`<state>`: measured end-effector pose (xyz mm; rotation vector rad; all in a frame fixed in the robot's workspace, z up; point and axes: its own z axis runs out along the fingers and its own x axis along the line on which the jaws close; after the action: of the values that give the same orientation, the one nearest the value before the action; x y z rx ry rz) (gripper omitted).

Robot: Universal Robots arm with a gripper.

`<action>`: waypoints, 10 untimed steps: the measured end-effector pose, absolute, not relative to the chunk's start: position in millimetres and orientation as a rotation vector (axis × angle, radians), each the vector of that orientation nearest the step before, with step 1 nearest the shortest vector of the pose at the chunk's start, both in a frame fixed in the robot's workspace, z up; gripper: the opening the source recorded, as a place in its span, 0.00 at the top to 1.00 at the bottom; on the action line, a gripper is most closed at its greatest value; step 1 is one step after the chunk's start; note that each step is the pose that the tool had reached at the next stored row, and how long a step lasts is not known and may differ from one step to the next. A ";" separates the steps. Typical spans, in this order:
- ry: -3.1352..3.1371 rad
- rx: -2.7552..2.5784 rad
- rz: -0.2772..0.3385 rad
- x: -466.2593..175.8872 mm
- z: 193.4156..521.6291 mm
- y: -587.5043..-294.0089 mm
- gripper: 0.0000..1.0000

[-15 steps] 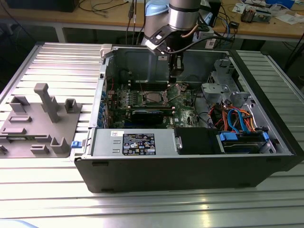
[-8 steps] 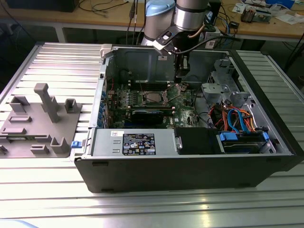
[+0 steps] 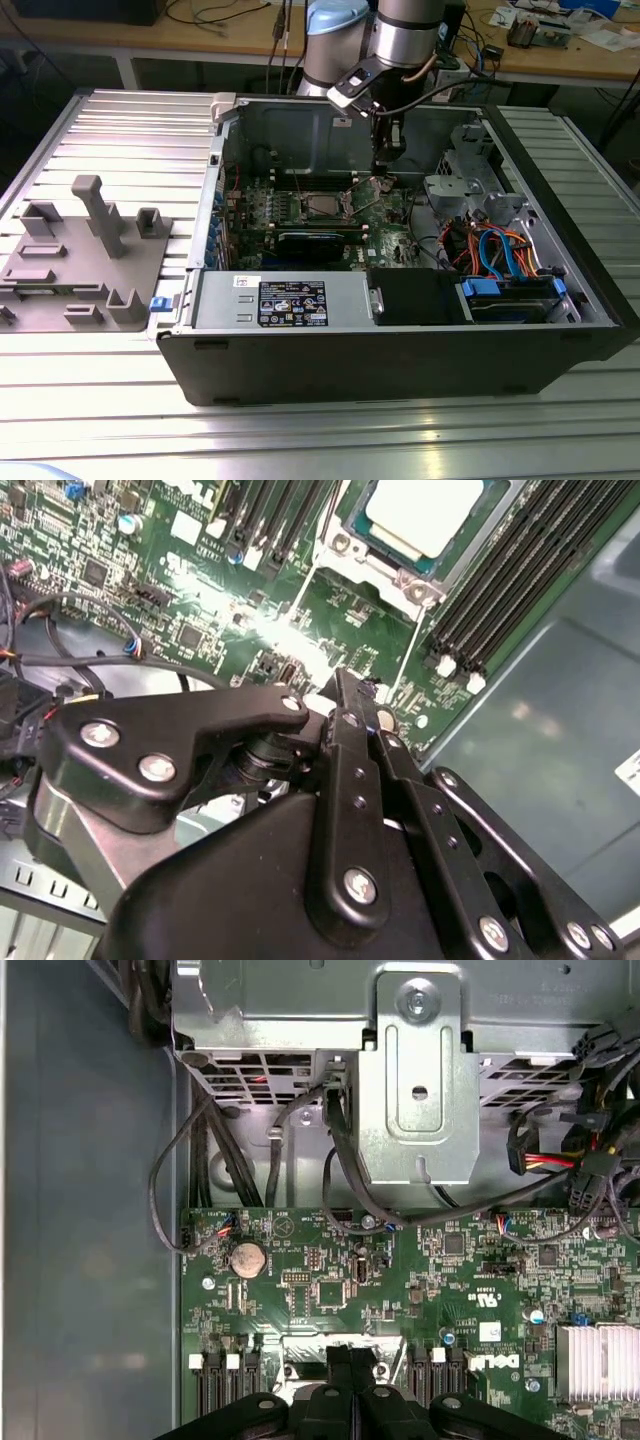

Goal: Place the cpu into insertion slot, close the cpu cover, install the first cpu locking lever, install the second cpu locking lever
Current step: 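Close the cpu cover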

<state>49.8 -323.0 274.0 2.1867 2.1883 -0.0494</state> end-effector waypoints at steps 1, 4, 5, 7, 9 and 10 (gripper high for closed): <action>2.188 2.187 -0.050 51.4 273.8 -323.0 0.89; 2.188 2.187 -0.049 55.7 271.9 -322.9 0.89; 2.188 2.187 -0.050 56.6 271.2 -322.9 0.89; 2.188 2.187 -0.050 59.5 267.5 -322.9 0.89; 2.188 2.187 -0.050 61.4 265.7 -322.9 0.89; 2.188 2.187 -0.050 63.1 264.7 -322.9 0.89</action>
<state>63.1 -322.9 264.7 2.1868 2.1883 -0.0499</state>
